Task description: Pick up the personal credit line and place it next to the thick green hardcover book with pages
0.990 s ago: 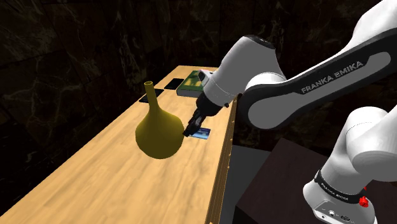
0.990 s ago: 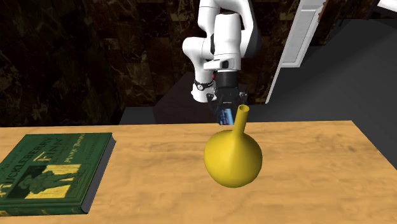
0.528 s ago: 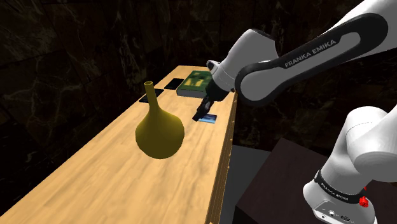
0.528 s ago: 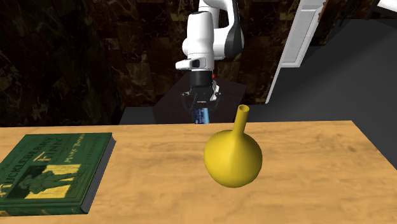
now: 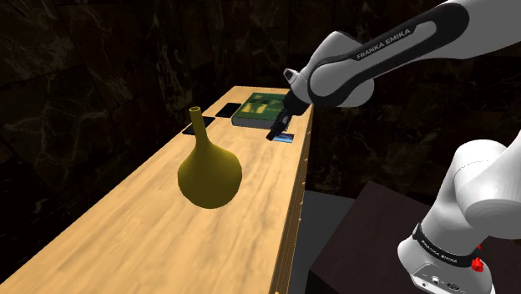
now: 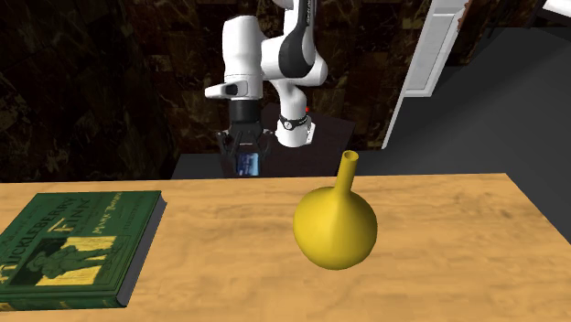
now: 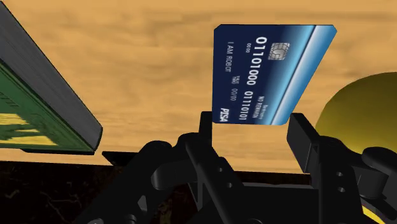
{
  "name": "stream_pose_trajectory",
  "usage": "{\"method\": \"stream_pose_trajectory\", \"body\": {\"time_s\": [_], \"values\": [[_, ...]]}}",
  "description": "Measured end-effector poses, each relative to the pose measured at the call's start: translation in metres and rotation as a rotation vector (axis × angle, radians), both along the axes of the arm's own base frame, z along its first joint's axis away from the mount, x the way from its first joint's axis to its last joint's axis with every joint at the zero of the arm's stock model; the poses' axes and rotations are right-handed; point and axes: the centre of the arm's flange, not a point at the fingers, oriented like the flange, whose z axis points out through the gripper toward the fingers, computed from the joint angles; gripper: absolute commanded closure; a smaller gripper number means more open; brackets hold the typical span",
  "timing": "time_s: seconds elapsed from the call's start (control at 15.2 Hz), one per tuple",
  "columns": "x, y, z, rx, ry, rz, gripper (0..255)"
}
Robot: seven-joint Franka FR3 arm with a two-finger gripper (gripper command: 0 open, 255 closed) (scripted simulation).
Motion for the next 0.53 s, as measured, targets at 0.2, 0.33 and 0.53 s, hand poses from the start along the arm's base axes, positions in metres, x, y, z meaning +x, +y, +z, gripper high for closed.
{"method": "stream_pose_trajectory", "body": {"time_s": [0.2, 0.33, 0.53], "values": [[0.013, -0.036, -0.002, 0.0, 0.0, 0.0, 255], [0.024, -0.061, 0.0, -0.001, 0.0, 0.0, 255], [0.036, -0.099, 0.002, -0.001, 0.0, 0.001, 255]]}}
